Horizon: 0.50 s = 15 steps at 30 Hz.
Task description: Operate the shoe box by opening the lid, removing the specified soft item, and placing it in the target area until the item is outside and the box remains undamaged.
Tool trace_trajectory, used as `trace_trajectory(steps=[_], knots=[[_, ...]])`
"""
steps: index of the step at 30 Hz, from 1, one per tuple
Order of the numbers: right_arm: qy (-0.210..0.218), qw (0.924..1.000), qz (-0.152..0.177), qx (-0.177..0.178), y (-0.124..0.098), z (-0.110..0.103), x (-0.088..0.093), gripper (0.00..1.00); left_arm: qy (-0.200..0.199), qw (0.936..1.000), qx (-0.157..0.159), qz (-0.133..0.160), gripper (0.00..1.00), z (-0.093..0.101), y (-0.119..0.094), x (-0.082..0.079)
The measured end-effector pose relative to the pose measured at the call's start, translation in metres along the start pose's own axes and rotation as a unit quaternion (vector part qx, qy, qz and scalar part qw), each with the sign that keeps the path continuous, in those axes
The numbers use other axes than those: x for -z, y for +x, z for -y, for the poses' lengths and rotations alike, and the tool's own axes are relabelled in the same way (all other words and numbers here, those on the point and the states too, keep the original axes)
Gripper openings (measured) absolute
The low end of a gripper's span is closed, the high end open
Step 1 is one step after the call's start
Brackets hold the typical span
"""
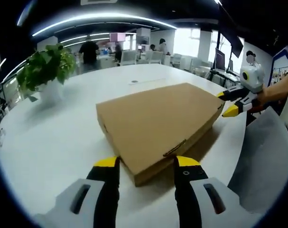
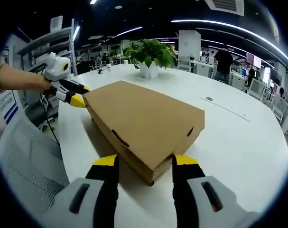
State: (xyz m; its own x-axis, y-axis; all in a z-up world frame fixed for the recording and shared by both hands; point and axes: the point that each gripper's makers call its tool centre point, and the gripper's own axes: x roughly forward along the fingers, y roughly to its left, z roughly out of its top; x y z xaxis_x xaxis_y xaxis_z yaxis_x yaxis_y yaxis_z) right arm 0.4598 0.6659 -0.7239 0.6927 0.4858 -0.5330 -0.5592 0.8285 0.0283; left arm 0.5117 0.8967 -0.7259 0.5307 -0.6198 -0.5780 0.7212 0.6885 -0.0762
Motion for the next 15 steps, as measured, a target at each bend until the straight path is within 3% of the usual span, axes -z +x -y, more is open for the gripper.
trace_trajectory(steps=[15], knots=[[0.008,0.9999,0.008,-0.001,-0.0066,-0.0001,-0.0052,0.4,-0.01,0.9999,0.0,0.002,0.45,0.0045,-0.0064,-0.0015]])
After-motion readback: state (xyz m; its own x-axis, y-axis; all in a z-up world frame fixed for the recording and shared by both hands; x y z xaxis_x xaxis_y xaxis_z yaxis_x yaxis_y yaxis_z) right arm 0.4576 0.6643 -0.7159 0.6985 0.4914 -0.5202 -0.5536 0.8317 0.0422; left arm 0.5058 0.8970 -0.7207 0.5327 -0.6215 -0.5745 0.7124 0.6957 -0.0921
